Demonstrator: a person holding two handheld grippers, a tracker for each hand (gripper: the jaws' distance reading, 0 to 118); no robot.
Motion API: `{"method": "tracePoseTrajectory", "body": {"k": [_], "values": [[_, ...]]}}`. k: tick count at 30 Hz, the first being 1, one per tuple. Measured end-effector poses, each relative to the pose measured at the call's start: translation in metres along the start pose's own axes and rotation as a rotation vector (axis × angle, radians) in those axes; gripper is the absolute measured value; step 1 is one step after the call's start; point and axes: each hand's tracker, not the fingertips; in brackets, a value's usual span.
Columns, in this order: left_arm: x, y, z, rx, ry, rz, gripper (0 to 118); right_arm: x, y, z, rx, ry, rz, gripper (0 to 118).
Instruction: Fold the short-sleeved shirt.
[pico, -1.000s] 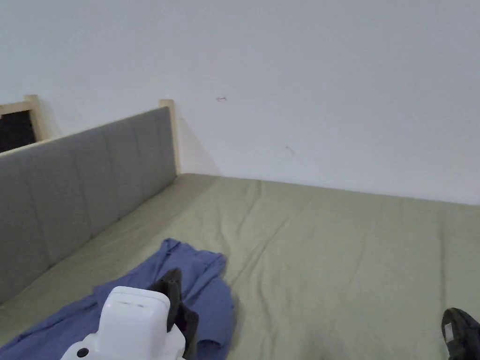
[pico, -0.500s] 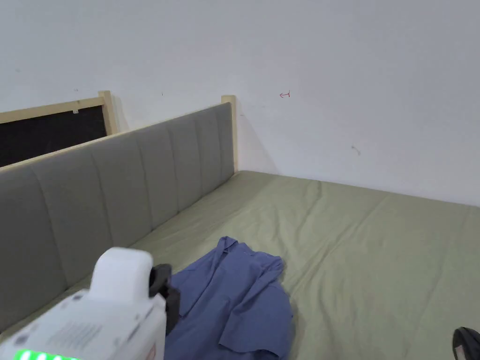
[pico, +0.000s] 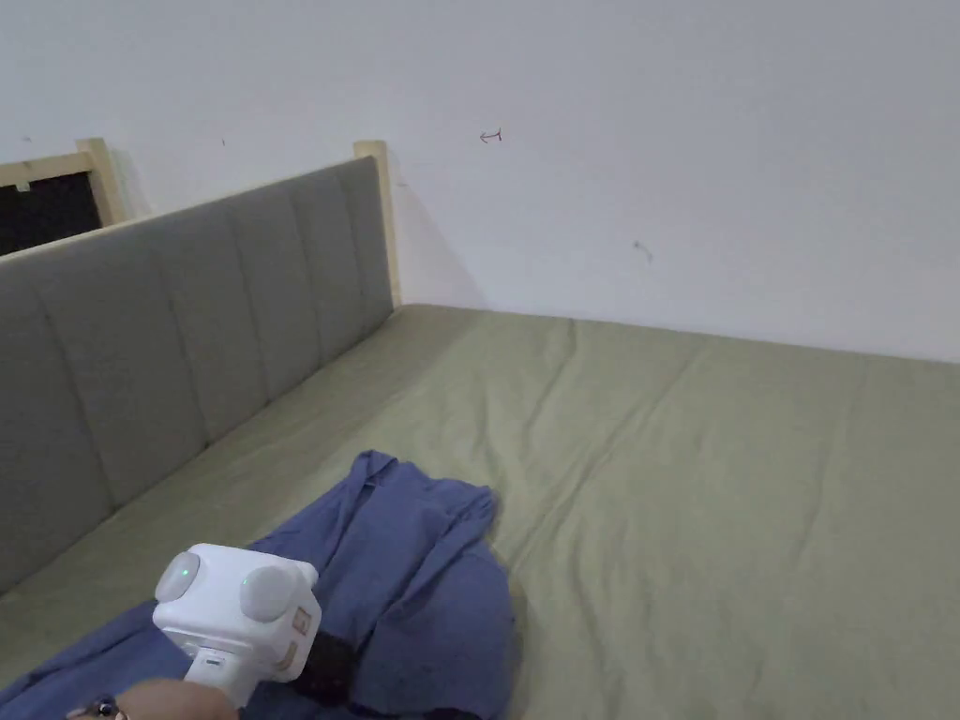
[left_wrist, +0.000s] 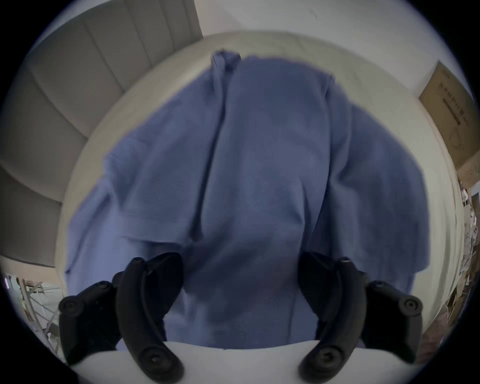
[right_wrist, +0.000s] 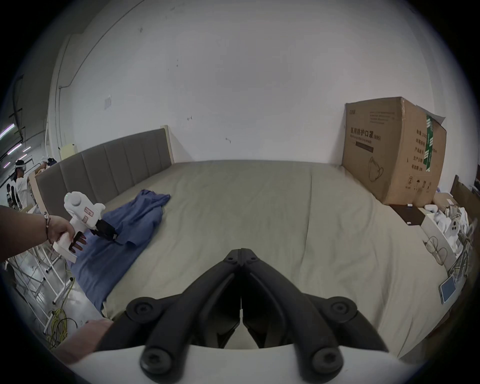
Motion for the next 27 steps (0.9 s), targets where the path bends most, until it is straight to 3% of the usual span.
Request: {"method": "tracePoseTrajectory", "body": {"k": [2,3,10,12,13,15,16,21,24,27], "values": [[-0.005,0.000,-0.005,0.058,-0.055,0.085,113,0.001,0.000,-0.004,-0.009,0.006,0.007,0],[-0.010,-0.002,-0.008,0.061,-0.143,0.147,116,0.000,-0.001,-0.005,-0.014,0.012,0.011,0],[0.000,-0.015,0.003,0.078,-0.060,0.120,112,-0.015,-0.001,-0.015,-0.032,0.084,-0.015,0],[0.005,-0.019,0.012,0.107,-0.049,0.124,95,-0.016,-0.001,-0.013,-0.040,0.109,-0.015,0],[0.007,-0.021,0.016,0.148,-0.048,0.126,81,-0.017,-0.001,-0.012,-0.041,0.120,-0.013,0],[0.005,-0.027,0.027,0.241,-0.020,0.140,18,-0.016,-0.001,-0.007,-0.038,0.129,-0.003,0],[0.003,-0.030,0.031,0.268,-0.039,0.147,0,-0.015,-0.001,-0.005,-0.036,0.128,0.002,0],[-0.018,-0.034,0.059,0.279,-0.088,0.169,0,-0.003,0.003,0.003,-0.033,0.111,-0.021,0],[-0.035,-0.025,0.101,0.368,-0.066,0.219,0,0.005,0.006,0.009,-0.020,0.099,-0.039,0],[-0.044,-0.019,0.156,0.498,-0.063,0.173,0,0.011,0.011,0.018,0.015,0.083,-0.047,0]]}}
